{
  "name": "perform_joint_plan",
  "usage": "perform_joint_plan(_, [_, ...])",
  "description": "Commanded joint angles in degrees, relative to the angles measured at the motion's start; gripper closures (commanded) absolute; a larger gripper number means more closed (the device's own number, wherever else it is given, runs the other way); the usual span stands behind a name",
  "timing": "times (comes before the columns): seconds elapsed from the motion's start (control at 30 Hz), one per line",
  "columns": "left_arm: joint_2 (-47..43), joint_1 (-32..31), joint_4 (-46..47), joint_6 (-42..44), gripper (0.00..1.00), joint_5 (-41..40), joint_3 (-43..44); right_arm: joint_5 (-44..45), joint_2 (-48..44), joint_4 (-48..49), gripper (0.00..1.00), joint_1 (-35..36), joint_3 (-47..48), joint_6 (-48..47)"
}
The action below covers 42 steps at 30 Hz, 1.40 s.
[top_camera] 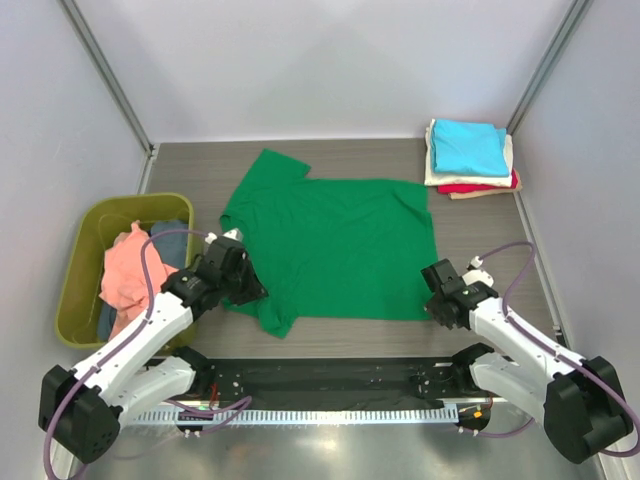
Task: Fold and stack the t-shirts
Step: Flatten the tshirt out, then fold the tshirt
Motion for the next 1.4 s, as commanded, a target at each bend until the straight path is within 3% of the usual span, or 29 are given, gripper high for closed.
perform_joint_plan(0.0, [1.1,0.1,3.8,2.1,1.00,1.2,2.5,-0.2,-0.7,1.2,0.96,0.4,-0.5,0.1])
perform_joint_plan(0.37, [4.1,0.4,-1.7,5.3,1.00,-1.4,8.8,1.3,-0.5,-0.1,0.99,0.4,4.4,-6.4])
perform_joint_plan(0.67, [17.8,2.6,-9.1,10.2,1.00,-9.6,24.3,0.1,12.8,6.1,0.99,0.4,18.5,-21.0])
perform_joint_plan(0.83, [28.1,6.3,-10.2,12.2,1.00,-12.3,34.3,-1.7,23.0,9.4,0.99,-4.0,26.9,-28.3])
perform_joint_plan(0.97, [33.1,9.8,-11.5,12.7,1.00,-11.1,41.7,-6.0,28.2,12.1,0.99,-8.4,30.5,-31.6])
perform_joint_plan(1.37, [49.5,12.6,-15.9,13.8,1.00,-13.7,58.7,-8.5,37.8,14.1,0.99,-13.8,38.9,-33.5])
